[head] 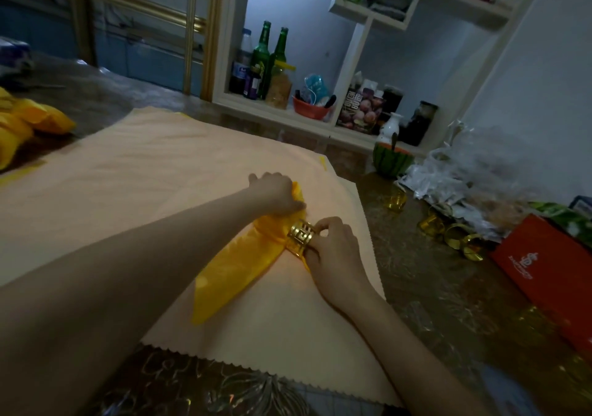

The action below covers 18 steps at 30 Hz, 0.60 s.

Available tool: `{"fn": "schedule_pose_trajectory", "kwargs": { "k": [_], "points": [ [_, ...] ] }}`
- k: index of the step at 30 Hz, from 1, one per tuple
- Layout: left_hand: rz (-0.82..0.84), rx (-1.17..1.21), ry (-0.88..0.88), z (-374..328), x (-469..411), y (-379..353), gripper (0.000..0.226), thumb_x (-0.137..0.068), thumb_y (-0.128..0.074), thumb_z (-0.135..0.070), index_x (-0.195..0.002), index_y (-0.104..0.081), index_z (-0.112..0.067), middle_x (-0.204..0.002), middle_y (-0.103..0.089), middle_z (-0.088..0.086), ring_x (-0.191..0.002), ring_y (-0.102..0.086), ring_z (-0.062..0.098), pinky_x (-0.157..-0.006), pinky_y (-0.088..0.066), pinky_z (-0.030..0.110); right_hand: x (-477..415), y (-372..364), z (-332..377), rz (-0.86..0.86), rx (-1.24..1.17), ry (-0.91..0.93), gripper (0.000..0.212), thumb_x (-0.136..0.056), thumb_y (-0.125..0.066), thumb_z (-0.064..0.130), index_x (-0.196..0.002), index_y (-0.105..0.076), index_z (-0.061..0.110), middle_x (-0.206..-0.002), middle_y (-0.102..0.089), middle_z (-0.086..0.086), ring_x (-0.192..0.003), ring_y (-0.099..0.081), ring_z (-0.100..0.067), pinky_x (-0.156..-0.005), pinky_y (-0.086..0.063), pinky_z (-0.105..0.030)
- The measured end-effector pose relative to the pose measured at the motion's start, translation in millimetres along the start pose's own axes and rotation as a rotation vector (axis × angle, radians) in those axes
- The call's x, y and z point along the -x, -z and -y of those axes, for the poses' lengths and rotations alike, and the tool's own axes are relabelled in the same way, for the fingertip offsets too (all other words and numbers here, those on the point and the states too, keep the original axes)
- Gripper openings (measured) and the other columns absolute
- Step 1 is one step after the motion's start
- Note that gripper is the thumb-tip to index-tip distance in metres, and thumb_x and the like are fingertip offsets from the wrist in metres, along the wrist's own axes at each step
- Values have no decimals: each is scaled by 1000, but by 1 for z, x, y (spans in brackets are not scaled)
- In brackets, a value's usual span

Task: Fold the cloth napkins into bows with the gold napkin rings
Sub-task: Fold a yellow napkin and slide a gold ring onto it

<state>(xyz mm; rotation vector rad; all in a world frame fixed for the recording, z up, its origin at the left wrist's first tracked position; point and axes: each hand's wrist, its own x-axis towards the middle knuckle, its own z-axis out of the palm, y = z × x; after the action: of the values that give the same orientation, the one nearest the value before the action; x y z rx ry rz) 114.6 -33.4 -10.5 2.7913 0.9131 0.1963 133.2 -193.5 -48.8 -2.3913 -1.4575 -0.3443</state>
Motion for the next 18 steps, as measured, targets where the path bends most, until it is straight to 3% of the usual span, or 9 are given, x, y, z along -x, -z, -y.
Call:
{"fn": "schedule_pose_trajectory", "kwargs": {
  "k": [4,6,8,13,18],
  "points": [
    [-69,137,-49,-7,-3,1,32,-89,-56,-25,-116,-47,-11,-114,-55,10,-105,-53,27,-93,-42,40,-4,-3,-9,-90,-212,-9,19,-87,-58,9,-103,-69,8,-100,-48,1,-96,-47,-20,-73,-34,-21],
    [-81,243,-99,-10,5,3,49,-86,-60,-15,-127,-34,-11,-116,-55,12,-103,-55,28,-85,-49,37,-3,-7,-10,-116,-246,-14,17,-88,-58,10,-101,-69,8,-95,-45,5,-91,-45,-14,-69,-31,-12],
    [-62,331,-157,-6,17,9,59,-84,-62,-9,-133,-30,-12,-119,-54,12,-105,-55,27,-83,-50,33,-4,-9,-12,-168,-300,-48,15,-91,-57,15,-99,-69,9,-94,-46,5,-89,-46,-12,-67,-31,-11],
    [-70,347,-321,23,55,23,34,-82,-65,-6,-114,-62,-14,-115,-61,3,-107,-55,17,-84,-43,20,-10,-9,-17,-223,-381,-183,16,-90,-59,21,-94,-70,10,-89,-49,2,-83,-48,-13,-61,-32,-14],
    [-26,272,-393,26,77,29,30,-82,-63,-7,-110,-68,-15,-109,-64,2,-99,-58,15,-86,-49,25,-5,1,-8,-169,-526,-42,25,-86,-65,10,-109,-70,17,-97,-54,2,-92,-51,-9,-74,-40,-15]
  ]
}}
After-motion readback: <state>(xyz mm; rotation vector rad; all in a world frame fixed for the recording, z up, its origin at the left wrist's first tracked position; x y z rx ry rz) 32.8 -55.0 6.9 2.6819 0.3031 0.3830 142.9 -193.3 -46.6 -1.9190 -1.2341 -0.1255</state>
